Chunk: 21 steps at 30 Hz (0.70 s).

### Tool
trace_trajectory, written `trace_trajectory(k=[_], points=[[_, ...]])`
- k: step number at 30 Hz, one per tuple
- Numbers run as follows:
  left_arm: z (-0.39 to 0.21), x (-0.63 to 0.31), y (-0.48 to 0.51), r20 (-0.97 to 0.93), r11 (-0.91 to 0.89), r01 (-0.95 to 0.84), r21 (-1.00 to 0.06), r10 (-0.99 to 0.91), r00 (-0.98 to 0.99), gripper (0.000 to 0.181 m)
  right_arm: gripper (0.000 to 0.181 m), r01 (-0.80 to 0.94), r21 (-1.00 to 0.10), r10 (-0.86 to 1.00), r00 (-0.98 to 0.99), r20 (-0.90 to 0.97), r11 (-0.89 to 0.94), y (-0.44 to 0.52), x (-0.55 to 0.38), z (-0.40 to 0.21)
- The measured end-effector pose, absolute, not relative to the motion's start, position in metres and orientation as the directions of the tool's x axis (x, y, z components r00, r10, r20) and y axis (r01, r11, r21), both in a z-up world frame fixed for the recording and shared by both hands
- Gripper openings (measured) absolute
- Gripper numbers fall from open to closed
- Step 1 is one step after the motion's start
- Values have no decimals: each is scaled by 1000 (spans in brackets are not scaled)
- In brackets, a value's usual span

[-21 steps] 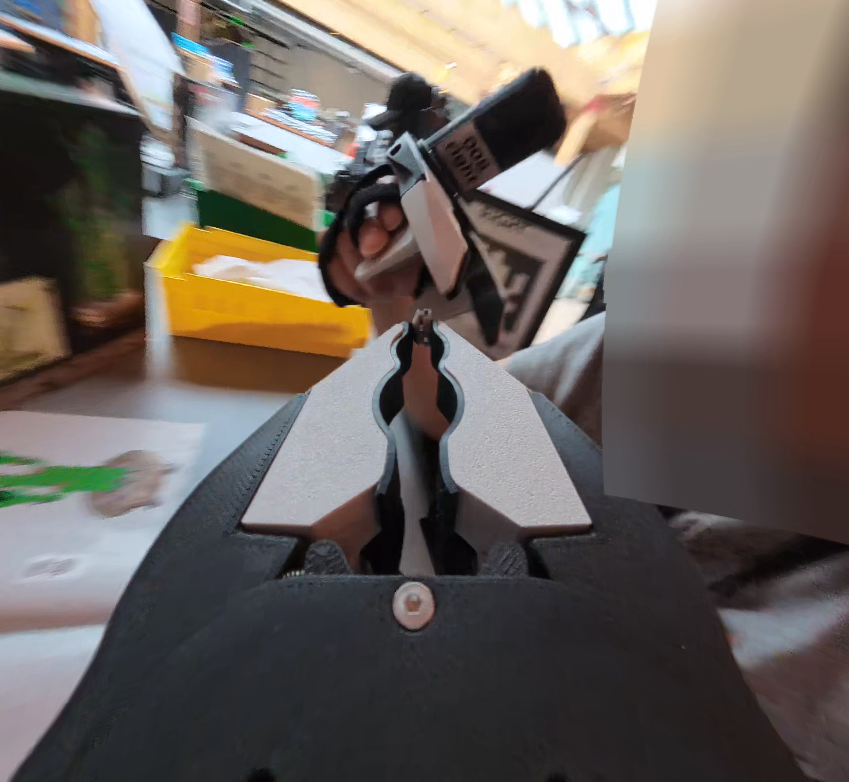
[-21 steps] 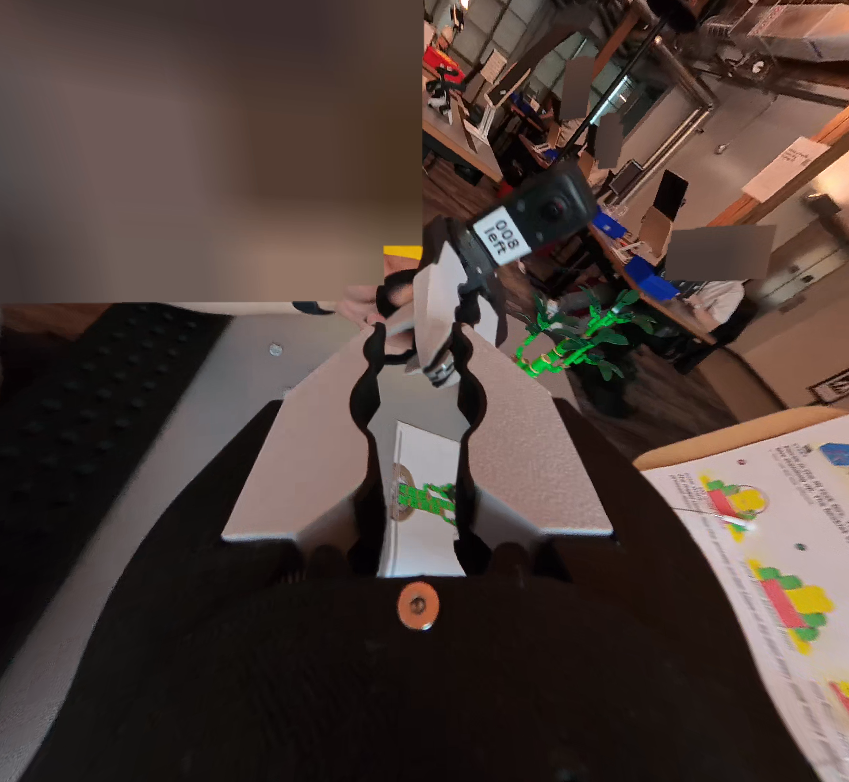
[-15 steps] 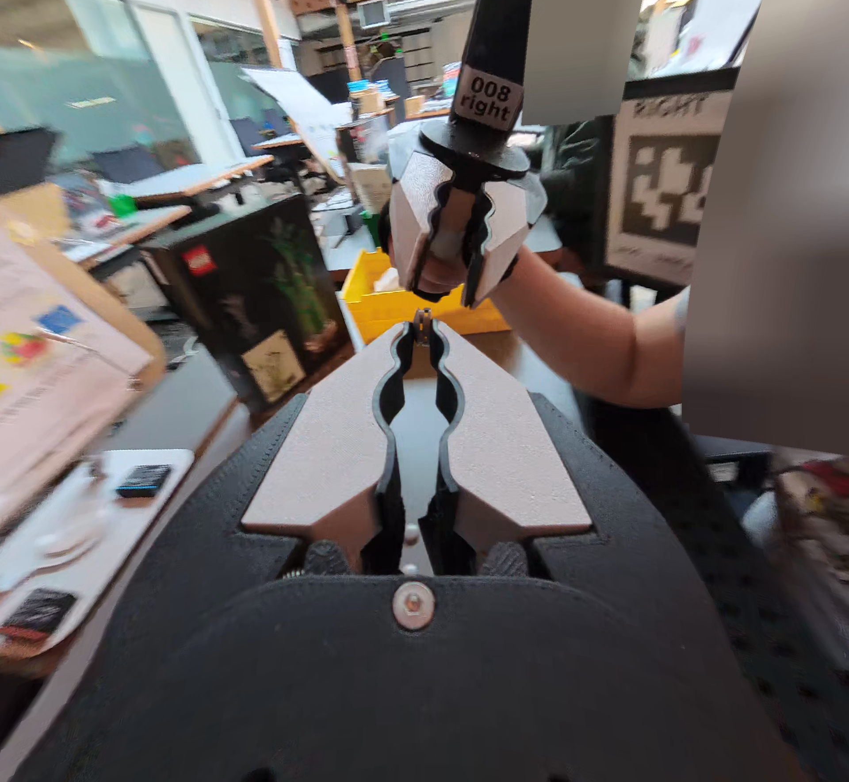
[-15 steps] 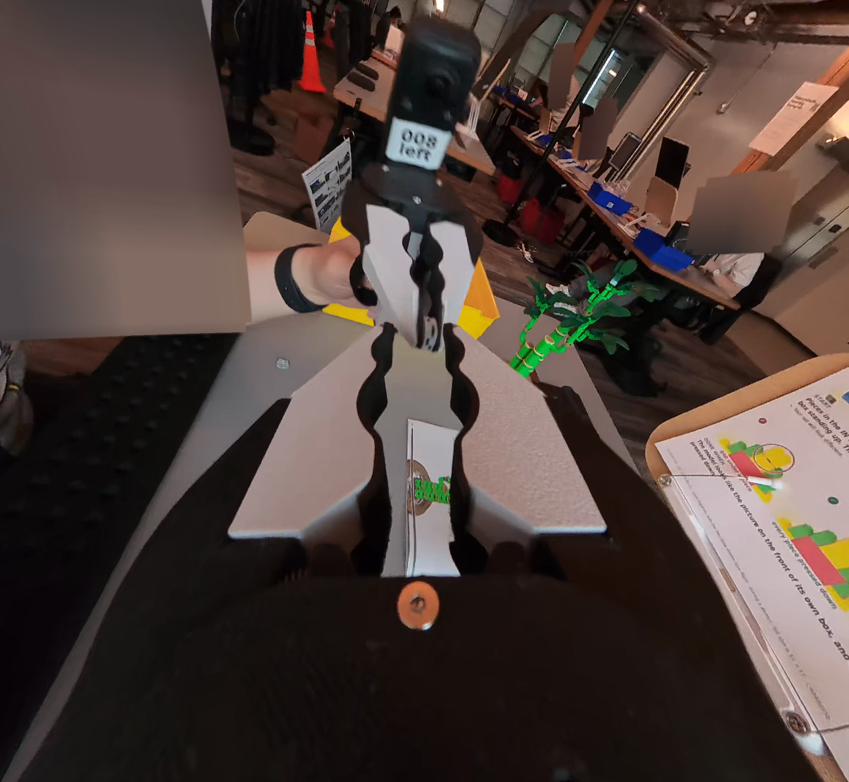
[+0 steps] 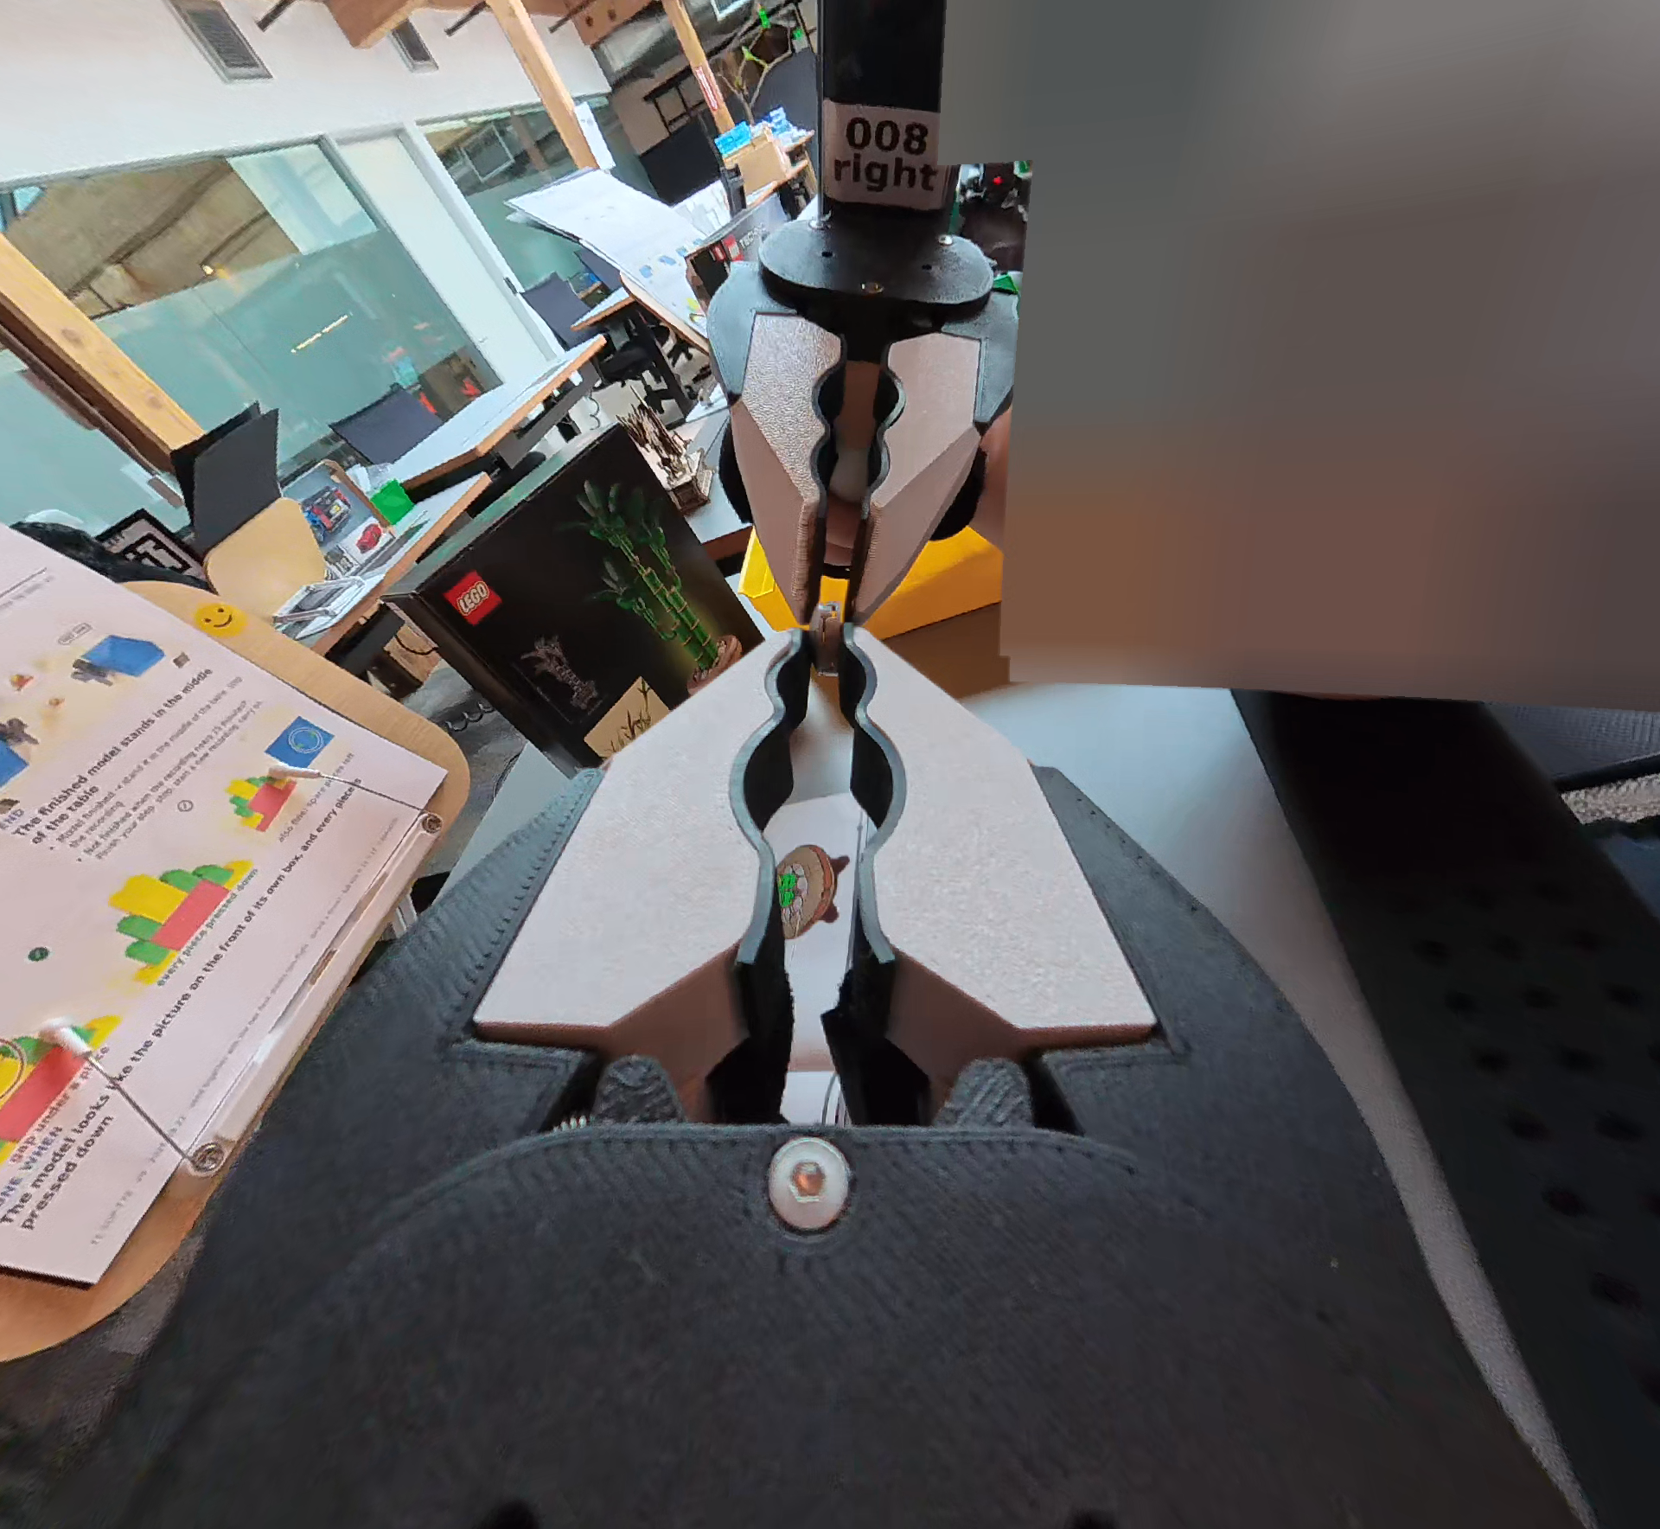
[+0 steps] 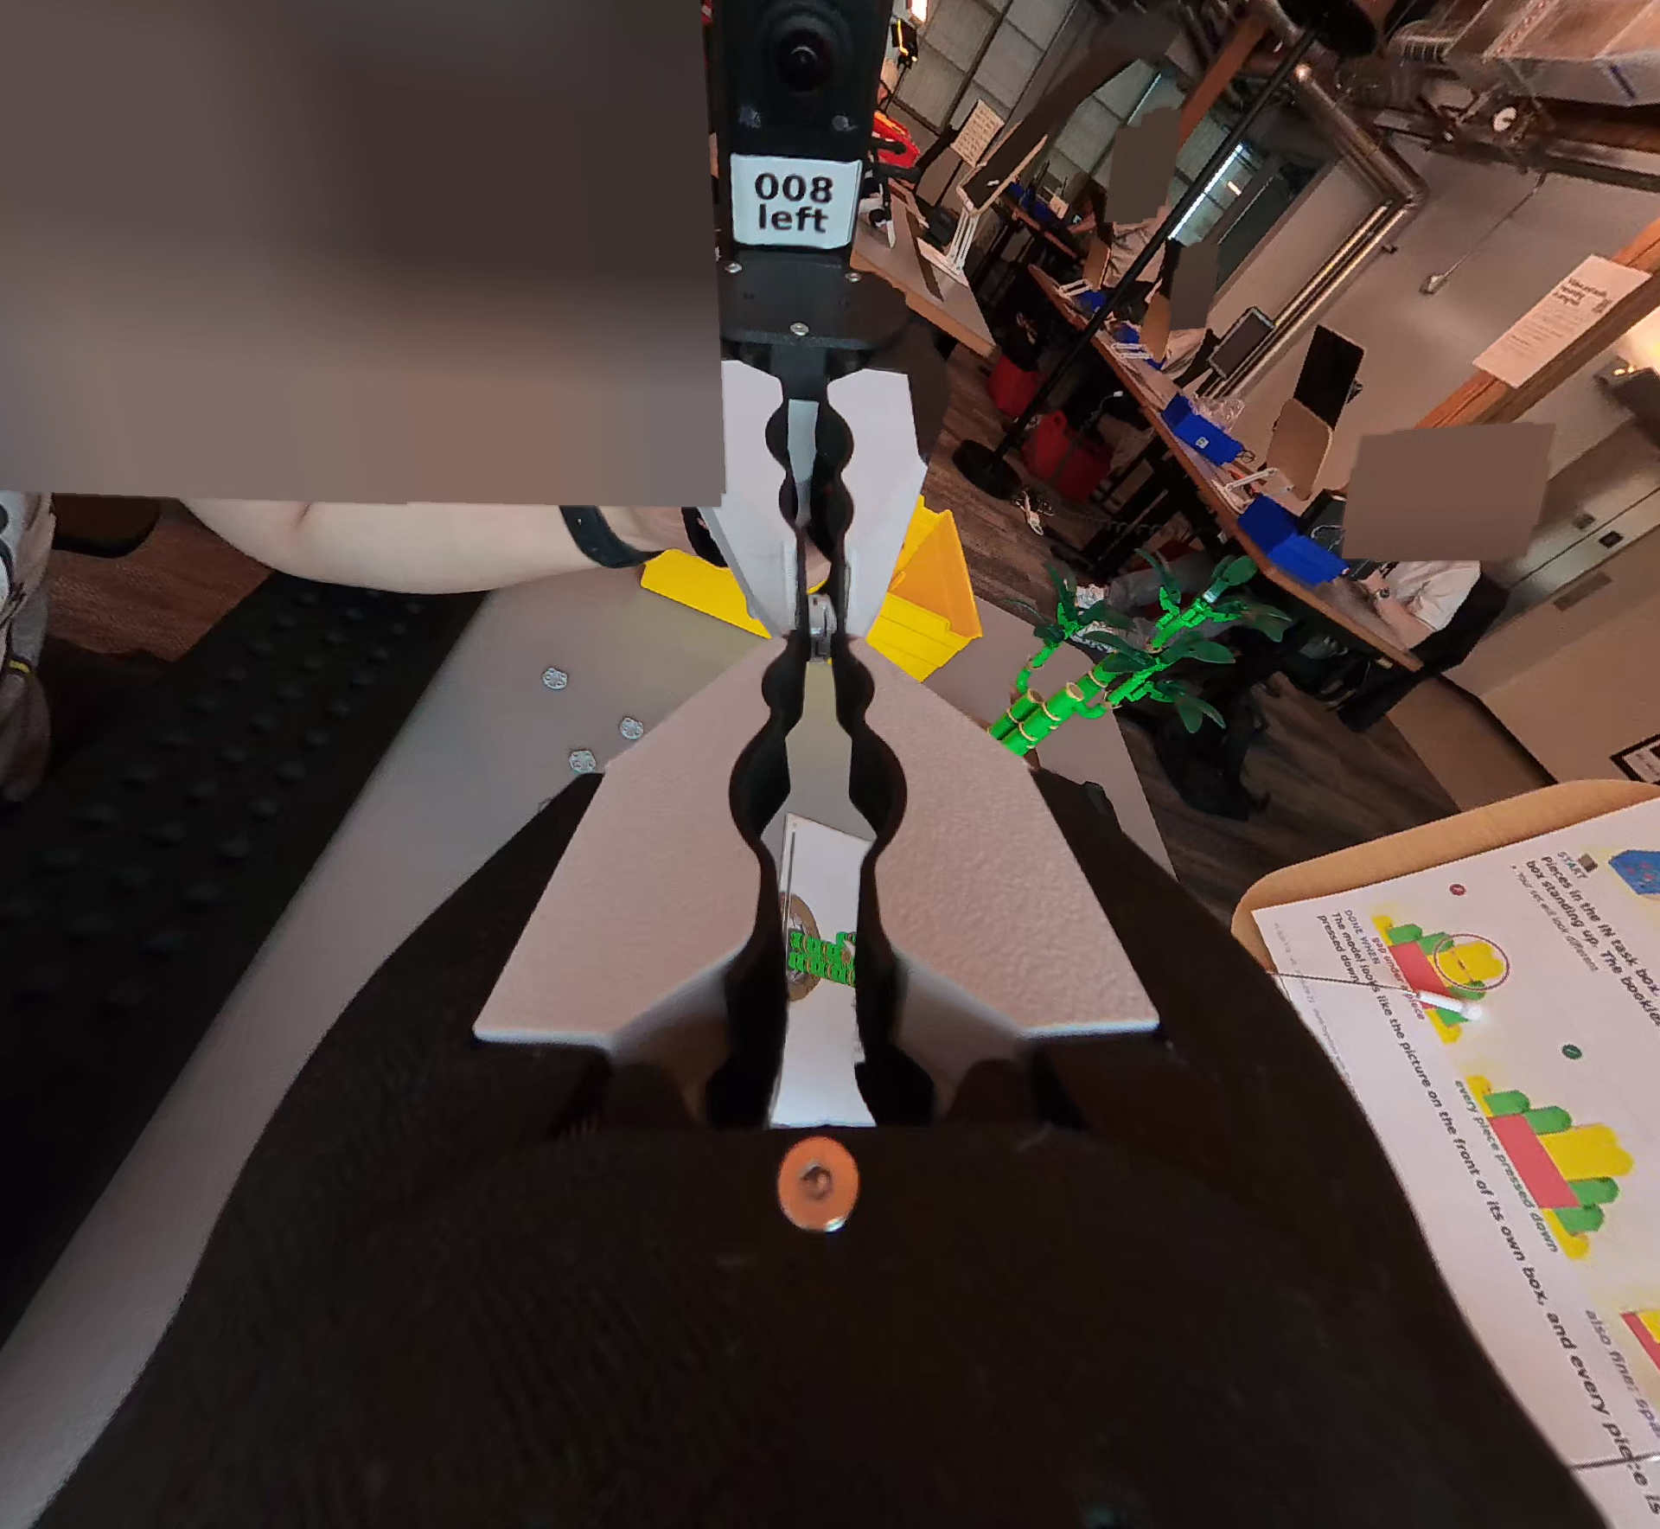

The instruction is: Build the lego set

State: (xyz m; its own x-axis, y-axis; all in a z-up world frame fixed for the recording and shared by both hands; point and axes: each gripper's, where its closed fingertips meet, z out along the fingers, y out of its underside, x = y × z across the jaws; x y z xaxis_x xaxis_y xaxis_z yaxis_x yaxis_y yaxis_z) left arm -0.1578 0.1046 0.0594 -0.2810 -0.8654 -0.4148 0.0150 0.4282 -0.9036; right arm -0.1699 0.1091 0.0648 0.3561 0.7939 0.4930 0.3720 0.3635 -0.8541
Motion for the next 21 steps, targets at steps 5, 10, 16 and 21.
trace_trajectory(k=[5, 10, 16, 21], points=[[53, -158, 104, -469, 489, 0, -872, -836, -285, 4, 4, 407, -829, 782, 335, 525, 383, 109, -171, 60], [53, -159, 101, -460, 483, -1, -876, -835, -301, 4, 3, 410, -815, 775, 316, 548, 409, 106, -172, 60], [50, -159, 102, -479, 504, -13, -863, -827, -294, 3, 3, 408, -809, 770, 307, 559, 424, 108, -171, 57], [50, -159, 104, -487, 511, -12, -859, -826, -282, 4, 3, 399, -809, 767, 309, 563, 432, 109, -171, 58]])
